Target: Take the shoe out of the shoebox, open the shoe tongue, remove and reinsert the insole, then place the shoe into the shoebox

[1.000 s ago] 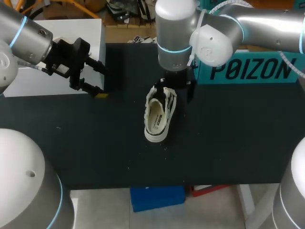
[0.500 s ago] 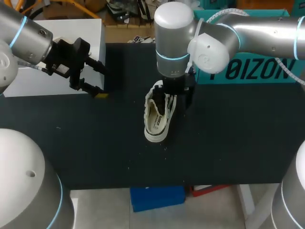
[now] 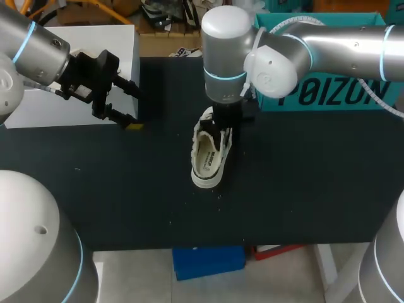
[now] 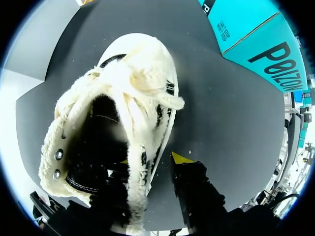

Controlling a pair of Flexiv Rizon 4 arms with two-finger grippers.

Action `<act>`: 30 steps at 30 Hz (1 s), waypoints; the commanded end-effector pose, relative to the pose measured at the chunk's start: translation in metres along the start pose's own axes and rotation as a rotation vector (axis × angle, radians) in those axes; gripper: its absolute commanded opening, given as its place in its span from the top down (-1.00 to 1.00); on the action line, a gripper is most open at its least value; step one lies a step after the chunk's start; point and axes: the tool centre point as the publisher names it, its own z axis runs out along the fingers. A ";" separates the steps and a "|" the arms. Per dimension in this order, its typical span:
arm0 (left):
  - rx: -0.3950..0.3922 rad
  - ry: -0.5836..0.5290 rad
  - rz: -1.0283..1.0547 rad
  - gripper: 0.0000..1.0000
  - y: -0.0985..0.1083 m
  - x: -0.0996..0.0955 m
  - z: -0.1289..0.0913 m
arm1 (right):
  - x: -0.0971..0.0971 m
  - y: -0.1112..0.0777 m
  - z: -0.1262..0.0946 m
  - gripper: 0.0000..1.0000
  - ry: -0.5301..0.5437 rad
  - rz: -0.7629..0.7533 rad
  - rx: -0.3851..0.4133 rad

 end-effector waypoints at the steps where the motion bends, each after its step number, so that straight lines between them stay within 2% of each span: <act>1: -0.005 0.000 -0.001 -1.00 0.000 0.001 0.000 | 0.001 0.001 0.001 1.00 -0.001 0.000 0.000; 13: -0.005 0.000 -0.001 -1.00 0.000 0.001 0.000 | 0.001 0.001 0.001 1.00 -0.001 0.000 0.000; 17: -0.005 0.000 -0.001 -1.00 0.000 0.001 0.000 | -0.004 0.003 -0.013 1.00 0.001 -0.005 0.021; 21: -0.005 0.000 -0.001 -1.00 0.000 0.001 0.000 | -0.016 0.004 -0.048 1.00 -0.007 0.000 0.031; 30: -0.005 0.000 -0.001 -1.00 0.000 0.001 0.000 | -0.051 0.016 -0.156 1.00 -0.044 -0.028 0.033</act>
